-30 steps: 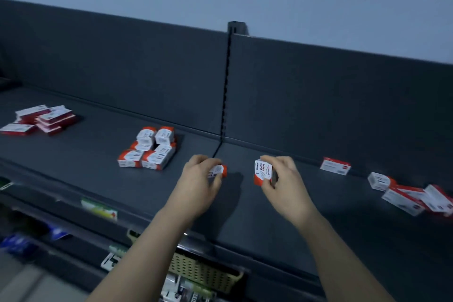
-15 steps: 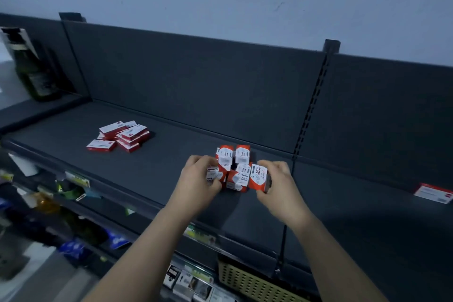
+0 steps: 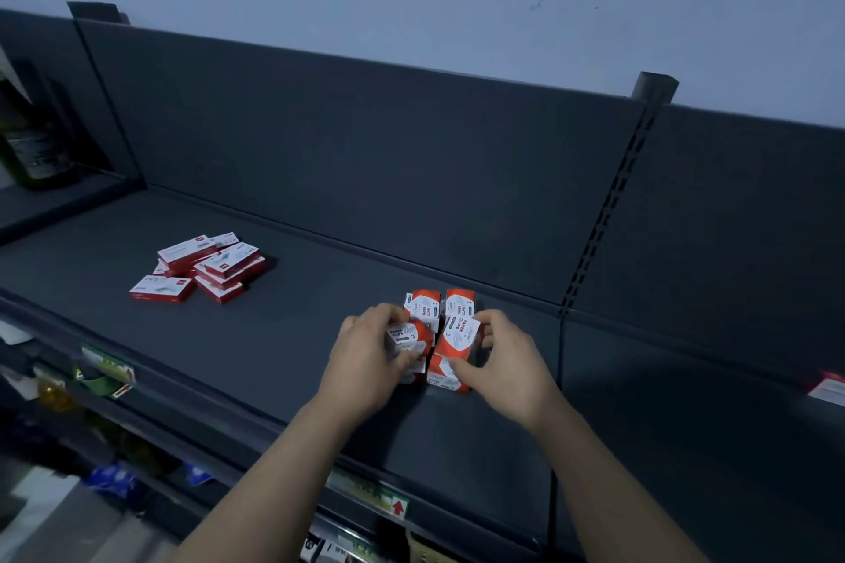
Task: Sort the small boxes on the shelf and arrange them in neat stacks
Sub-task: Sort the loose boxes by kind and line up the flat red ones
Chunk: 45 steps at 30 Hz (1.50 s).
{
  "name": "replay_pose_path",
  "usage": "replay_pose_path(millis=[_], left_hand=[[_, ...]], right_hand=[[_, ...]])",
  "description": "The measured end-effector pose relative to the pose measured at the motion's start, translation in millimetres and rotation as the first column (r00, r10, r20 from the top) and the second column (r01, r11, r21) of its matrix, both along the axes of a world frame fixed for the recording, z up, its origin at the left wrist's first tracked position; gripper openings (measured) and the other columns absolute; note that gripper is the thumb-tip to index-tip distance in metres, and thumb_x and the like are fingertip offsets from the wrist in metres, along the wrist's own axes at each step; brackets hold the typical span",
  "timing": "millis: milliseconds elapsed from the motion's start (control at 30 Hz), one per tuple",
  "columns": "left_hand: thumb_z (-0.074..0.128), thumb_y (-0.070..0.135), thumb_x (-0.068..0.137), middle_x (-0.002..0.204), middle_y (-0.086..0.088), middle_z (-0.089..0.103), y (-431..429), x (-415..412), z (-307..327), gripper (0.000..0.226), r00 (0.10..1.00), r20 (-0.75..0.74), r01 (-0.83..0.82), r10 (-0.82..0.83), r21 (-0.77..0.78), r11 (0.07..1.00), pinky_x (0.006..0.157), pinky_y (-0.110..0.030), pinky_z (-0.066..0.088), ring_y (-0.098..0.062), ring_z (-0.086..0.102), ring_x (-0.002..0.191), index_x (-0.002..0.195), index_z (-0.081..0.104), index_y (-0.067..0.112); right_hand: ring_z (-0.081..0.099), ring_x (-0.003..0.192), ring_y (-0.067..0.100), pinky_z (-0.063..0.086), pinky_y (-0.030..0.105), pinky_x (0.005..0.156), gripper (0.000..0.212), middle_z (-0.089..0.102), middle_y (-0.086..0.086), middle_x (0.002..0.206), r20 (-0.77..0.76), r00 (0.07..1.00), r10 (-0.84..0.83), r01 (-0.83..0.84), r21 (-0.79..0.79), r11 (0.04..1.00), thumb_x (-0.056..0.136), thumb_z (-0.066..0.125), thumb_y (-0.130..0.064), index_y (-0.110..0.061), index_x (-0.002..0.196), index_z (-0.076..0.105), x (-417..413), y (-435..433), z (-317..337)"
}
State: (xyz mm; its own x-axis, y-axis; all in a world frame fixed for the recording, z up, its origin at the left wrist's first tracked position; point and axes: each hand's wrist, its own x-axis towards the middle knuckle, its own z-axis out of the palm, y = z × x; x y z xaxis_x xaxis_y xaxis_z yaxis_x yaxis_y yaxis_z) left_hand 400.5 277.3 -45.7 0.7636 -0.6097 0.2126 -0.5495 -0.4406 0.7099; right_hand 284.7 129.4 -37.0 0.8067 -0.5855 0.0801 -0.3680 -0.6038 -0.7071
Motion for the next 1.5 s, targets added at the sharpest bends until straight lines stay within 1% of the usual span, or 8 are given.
replay_pose_path(millis=[200, 433, 700, 867, 1033, 1200, 1367, 1500], left_hand=[[0.073, 0.022, 0.081, 0.098, 0.016, 0.053, -9.3, 6.6, -10.3, 0.032, 0.999, -0.053, -0.011, 0.009, -0.022, 1.0, 0.073, -0.018, 0.042, -0.007, 0.05, 0.093, 0.102, 0.052, 0.033], [0.07, 0.015, 0.083, 0.111, 0.013, 0.047, -12.2, 8.2, -14.5, 0.04, 0.997, -0.074, -0.013, 0.012, -0.019, 1.0, 0.083, -0.016, 0.04, -0.004, 0.052, 0.098, 0.117, 0.052, 0.026], [0.062, 0.03, 0.088, 0.13, 0.009, 0.048, -16.2, 9.3, -1.7, 0.049, 0.994, 0.1, 0.032, -0.034, 0.027, 0.999, 0.095, -0.021, 0.037, -0.01, 0.047, 0.115, 0.133, 0.047, 0.023], [0.062, 0.024, 0.086, 0.112, 0.004, 0.066, -23.3, 9.4, 16.4, 0.033, 0.947, 0.301, 0.103, -0.111, 0.043, 0.994, 0.089, -0.03, 0.04, -0.019, 0.058, 0.101, 0.118, 0.062, 0.022], [0.063, 0.022, 0.08, 0.089, 0.004, 0.07, -34.8, 2.1, 20.2, 0.016, 0.889, 0.373, 0.243, -0.266, 0.11, 0.964, 0.076, -0.033, 0.042, -0.024, 0.061, 0.084, 0.096, 0.068, 0.019], [0.06, 0.023, 0.078, 0.083, 0.002, 0.069, -49.4, -16.6, 20.9, 0.016, 0.801, 0.434, 0.405, -0.413, 0.116, 0.907, 0.069, -0.033, 0.045, -0.025, 0.062, 0.078, 0.09, 0.068, 0.017], [0.056, 0.032, 0.089, 0.117, 0.004, 0.065, -67.6, -52.9, 25.1, 0.035, 0.733, 0.427, 0.524, -0.529, 0.141, 0.84, 0.094, -0.035, 0.039, -0.022, 0.056, 0.109, 0.123, 0.061, 0.022], [0.059, 0.029, 0.088, 0.114, 0.0, 0.067, -82.2, -90.0, 27.6, 0.034, 0.654, 0.459, 0.615, -0.601, 0.139, 0.776, 0.091, -0.037, 0.041, -0.025, 0.058, 0.105, 0.12, 0.063, 0.019]], right_hand=[[0.055, 0.088, 0.002, 0.048, 0.021, 0.08, 0.036, 0.047, -0.015, 0.103, 0.001, 0.999, 0.04, -0.04, -0.066, 0.997, 0.077, 0.07, -0.04, -0.031, 0.108, 0.055, 8.1, -9.9, -4.9], [0.053, 0.088, 0.002, 0.046, 0.021, 0.077, 0.045, 0.052, -0.017, 0.097, -0.016, 0.999, 0.032, -0.033, -0.102, 0.994, 0.077, 0.07, -0.038, -0.028, 0.115, 0.048, 14.1, -15.1, -12.0], [0.05, 0.104, 0.005, 0.039, 0.016, 0.085, 0.049, 0.052, -0.015, 0.108, 0.12, 0.993, 0.006, 0.024, -0.25, 0.968, 0.08, 0.068, -0.042, -0.022, 0.123, 0.053, 4.1, -13.6, -12.1], [0.046, 0.123, 0.013, 0.037, 0.024, 0.099, 0.042, 0.052, -0.004, 0.136, 0.014, 0.995, -0.1, 0.098, -0.375, 0.922, 0.095, 0.05, -0.033, -0.018, 0.135, 0.049, -6.2, -8.1, 3.6], [0.047, 0.127, 0.016, 0.033, 0.025, 0.104, 0.042, 0.052, 0.0, 0.138, -0.029, 0.977, -0.211, 0.179, -0.426, 0.887, 0.096, 0.049, -0.032, -0.015, 0.135, 0.05, -30.9, 5.5, 13.3], [0.056, 0.116, 0.021, 0.04, 0.028, 0.1, 0.038, 0.061, 0.007, 0.126, -0.014, 0.936, -0.351, 0.306, -0.457, 0.835, 0.093, 0.057, -0.025, -0.008, 0.127, 0.058, -69.2, 19.5, 13.4], [0.062, 0.107, 0.024, 0.046, 0.031, 0.094, 0.034, 0.066, 0.009, 0.118, 0.005, 0.87, -0.494, 0.432, -0.491, 0.756, 0.09, 0.062, -0.022, -0.006, 0.12, 0.063, -119.7, 29.1, 11.5], [0.068, 0.091, 0.025, 0.053, 0.033, 0.082, 0.034, 0.071, 0.009, 0.103, 0.019, 0.8, -0.6, 0.535, -0.475, 0.699, 0.083, 0.058, -0.024, -0.003, 0.108, 0.068, -161.5, 33.1, 13.1]])
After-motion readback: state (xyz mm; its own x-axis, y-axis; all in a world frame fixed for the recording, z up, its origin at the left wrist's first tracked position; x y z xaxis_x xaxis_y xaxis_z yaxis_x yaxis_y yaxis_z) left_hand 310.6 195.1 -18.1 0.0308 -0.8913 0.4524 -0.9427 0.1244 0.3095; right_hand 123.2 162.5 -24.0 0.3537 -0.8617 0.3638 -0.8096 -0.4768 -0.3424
